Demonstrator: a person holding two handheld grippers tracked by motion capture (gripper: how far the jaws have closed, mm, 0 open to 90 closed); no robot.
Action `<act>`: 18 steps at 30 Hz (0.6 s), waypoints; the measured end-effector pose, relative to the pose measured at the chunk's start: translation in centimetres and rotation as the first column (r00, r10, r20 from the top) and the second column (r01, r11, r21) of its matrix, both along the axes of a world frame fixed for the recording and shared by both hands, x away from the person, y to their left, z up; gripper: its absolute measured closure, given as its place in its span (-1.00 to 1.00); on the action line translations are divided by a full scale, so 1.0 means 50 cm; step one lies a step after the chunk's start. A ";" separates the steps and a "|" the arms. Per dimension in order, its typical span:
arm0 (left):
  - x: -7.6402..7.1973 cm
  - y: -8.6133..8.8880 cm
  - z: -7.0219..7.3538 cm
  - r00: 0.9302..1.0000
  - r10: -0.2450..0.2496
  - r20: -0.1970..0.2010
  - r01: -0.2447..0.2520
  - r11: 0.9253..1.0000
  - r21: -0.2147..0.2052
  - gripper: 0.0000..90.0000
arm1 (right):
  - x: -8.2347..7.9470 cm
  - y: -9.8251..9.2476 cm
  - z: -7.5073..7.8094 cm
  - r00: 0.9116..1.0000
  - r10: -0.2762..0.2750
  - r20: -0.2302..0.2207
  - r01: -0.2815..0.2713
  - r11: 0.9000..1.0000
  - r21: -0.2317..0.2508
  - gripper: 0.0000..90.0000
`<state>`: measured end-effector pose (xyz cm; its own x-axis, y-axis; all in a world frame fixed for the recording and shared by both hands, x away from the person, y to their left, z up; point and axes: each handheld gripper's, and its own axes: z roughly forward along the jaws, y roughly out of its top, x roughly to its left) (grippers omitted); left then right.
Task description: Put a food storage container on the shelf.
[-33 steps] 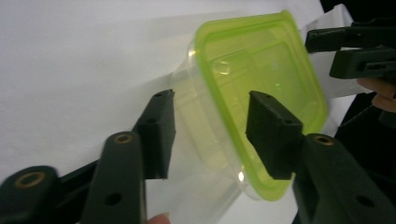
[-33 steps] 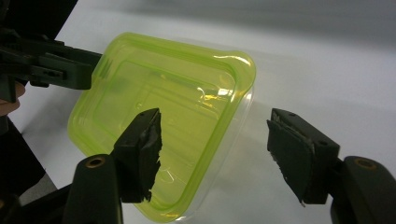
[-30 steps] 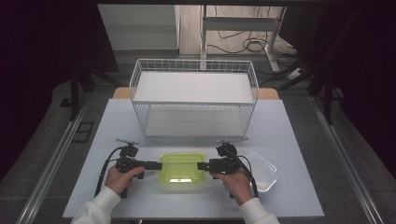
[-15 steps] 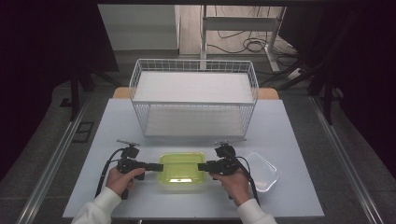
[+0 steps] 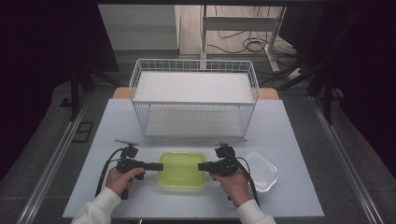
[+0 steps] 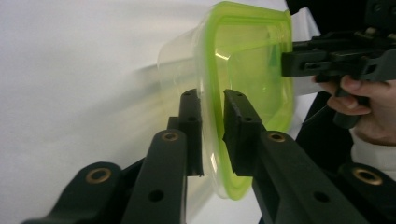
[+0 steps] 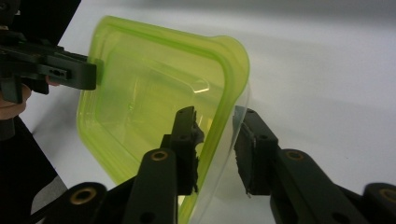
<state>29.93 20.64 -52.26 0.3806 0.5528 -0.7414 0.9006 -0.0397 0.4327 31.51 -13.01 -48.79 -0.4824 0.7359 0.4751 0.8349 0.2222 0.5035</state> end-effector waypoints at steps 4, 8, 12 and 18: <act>-0.004 0.001 0.005 1.000 -0.001 0.017 0.001 1.000 0.005 0.78 | -0.001 -0.006 0.004 1.000 -0.008 0.016 0.008 1.000 0.025 0.68; -0.009 -0.003 0.009 1.000 -0.002 0.025 0.002 1.000 0.009 0.79 | 0.001 -0.015 0.007 1.000 -0.019 -0.004 0.019 0.997 0.072 0.73; -0.011 0.000 0.014 0.999 -0.007 0.034 0.007 1.000 -0.004 0.79 | 0.003 -0.026 0.010 1.000 -0.014 -0.023 0.017 0.992 0.128 0.74; -0.016 0.005 0.030 0.998 -0.005 0.063 0.006 1.000 -0.014 0.79 | 0.001 -0.031 0.018 1.000 0.005 -0.009 -0.003 0.986 0.169 0.74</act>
<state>29.14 20.90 -50.78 0.4301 0.5403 -0.7232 0.8711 -0.0382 0.4895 31.57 -14.58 -47.92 -0.4799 0.6429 0.5970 0.8392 0.1380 0.5260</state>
